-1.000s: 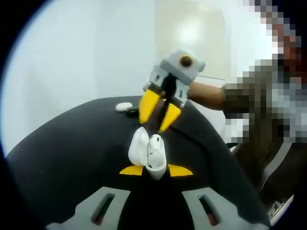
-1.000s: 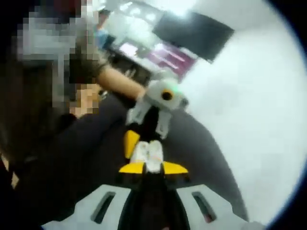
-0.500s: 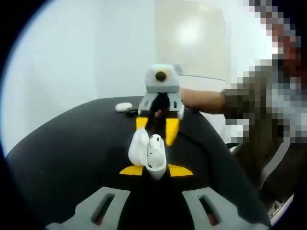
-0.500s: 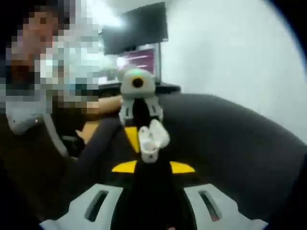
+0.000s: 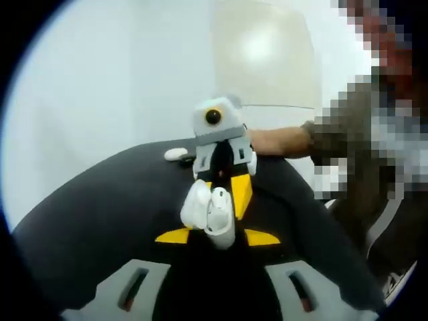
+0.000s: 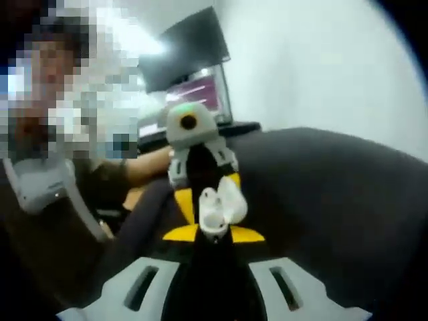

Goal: Pick up three earphones and place each one into its charging case using tactile feedback, ensure that each earphone is properly inserted and securely positioned inside the case.

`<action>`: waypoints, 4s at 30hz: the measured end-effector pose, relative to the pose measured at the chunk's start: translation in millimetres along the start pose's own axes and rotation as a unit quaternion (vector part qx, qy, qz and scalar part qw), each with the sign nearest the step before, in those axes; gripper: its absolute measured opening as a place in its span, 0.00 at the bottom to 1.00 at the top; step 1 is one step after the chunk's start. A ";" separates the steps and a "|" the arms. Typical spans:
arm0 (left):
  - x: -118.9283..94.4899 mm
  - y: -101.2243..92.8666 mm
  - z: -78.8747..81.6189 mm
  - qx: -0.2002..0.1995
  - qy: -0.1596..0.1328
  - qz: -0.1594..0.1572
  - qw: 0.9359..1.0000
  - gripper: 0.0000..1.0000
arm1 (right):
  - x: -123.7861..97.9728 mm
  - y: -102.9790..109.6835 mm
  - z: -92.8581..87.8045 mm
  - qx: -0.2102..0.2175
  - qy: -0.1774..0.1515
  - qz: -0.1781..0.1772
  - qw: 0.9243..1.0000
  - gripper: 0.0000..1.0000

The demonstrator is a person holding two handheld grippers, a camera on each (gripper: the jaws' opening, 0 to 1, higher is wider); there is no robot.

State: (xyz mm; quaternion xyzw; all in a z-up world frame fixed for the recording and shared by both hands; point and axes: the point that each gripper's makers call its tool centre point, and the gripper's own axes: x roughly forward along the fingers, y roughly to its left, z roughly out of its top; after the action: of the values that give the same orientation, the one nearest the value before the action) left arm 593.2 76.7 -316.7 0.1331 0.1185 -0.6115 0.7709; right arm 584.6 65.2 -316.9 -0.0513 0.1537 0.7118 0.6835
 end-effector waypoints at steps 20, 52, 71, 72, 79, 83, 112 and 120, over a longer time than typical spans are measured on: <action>4.5 6.3 11.6 0.124 -0.023 0.047 0.991 0.32 | 2.0 -3.4 1.6 0.089 -0.005 0.013 0.996 0.17; 4.3 6.6 14.6 0.174 -0.023 0.059 0.983 0.30 | 1.9 -2.5 3.0 0.096 -0.008 0.015 0.995 0.17; 4.7 7.9 12.5 0.196 -0.020 0.067 0.978 0.29 | 5.0 -3.7 3.8 0.113 -0.012 0.018 0.993 0.17; 4.7 8.2 12.8 0.197 -0.021 0.067 0.978 0.29 | 4.7 -4.3 3.9 0.111 -0.012 0.018 0.994 0.17; 3.5 11.7 14.2 0.214 -0.020 0.080 0.973 0.29 | -1.6 -15.8 7.2 0.104 -0.029 -0.003 0.994 0.22; 4.2 13.9 13.4 0.191 -0.027 0.078 0.978 0.29 | -2.9 -19.0 7.8 0.099 -0.033 -0.012 0.995 0.24; 13.2 25.0 5.0 0.022 -0.025 0.060 0.998 0.30 | -58.8 -32.6 41.4 0.020 -0.111 -0.093 0.989 0.35; -5.2 34.7 20.5 0.017 -0.053 0.085 0.995 0.37 | -127.9 -62.6 95.5 0.064 -0.309 -0.156 0.936 0.36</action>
State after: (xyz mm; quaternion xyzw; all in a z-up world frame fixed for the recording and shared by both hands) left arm 626.3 81.7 -293.6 0.1225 0.0553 -0.5522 0.8228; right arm 667.4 -28.5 -199.6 0.1912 -0.0296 0.5656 0.8017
